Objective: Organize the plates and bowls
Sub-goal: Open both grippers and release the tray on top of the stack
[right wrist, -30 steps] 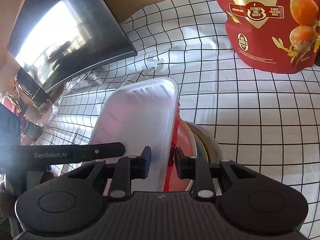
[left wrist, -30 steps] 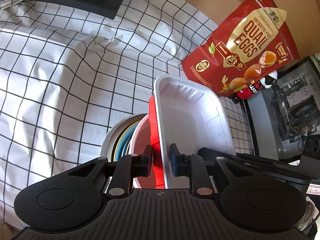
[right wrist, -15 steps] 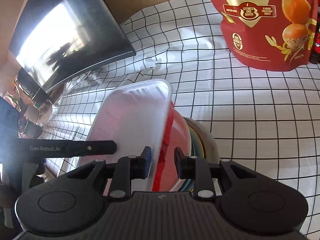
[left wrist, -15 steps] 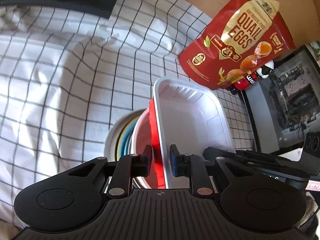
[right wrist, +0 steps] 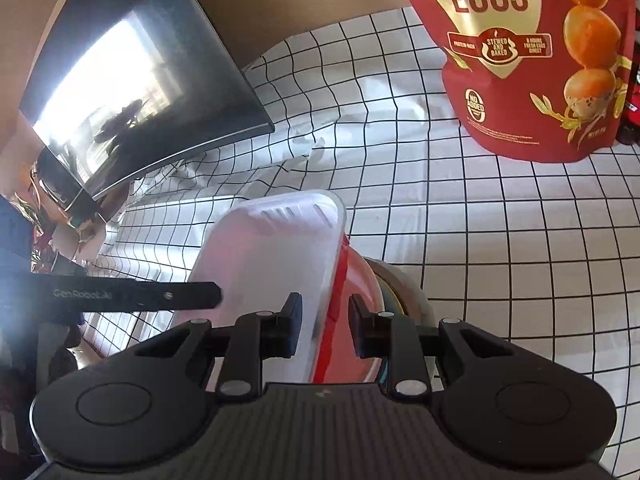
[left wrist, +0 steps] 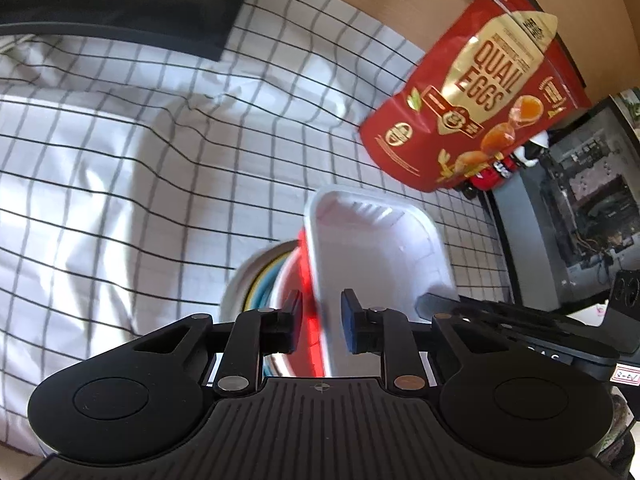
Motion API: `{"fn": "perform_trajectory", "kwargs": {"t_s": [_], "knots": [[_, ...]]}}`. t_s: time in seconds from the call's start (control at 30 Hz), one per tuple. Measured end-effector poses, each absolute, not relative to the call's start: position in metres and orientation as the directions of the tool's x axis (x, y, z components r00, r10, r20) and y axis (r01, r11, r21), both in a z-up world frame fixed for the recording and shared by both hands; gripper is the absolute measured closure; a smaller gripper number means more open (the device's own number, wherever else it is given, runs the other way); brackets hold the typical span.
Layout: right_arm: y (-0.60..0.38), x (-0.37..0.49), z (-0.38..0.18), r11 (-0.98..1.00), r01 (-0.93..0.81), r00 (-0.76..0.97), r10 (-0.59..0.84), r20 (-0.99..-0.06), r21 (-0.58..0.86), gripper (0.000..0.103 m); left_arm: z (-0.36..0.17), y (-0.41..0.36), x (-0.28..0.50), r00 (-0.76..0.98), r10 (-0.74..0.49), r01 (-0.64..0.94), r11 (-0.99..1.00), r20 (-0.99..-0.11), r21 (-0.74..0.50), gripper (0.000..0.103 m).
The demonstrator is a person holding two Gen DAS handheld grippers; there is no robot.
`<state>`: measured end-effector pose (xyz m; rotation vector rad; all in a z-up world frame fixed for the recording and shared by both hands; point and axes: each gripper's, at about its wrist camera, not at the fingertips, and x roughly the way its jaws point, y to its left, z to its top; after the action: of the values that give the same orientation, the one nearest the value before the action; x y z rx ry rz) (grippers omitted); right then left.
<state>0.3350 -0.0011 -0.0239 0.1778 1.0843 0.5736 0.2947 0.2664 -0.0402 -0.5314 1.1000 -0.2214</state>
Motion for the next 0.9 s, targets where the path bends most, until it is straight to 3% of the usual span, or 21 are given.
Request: {"fn": "perform_trajectory", "kwargs": {"t_s": [0.9], "knots": [[-0.004, 0.336, -0.024, 0.869, -0.329, 0.371, 0.479, -0.795, 0.370, 0.078, -0.034, 0.276, 0.293, 0.461, -0.444, -0.084, 0.841, -0.769, -0.535, 0.080]]}}
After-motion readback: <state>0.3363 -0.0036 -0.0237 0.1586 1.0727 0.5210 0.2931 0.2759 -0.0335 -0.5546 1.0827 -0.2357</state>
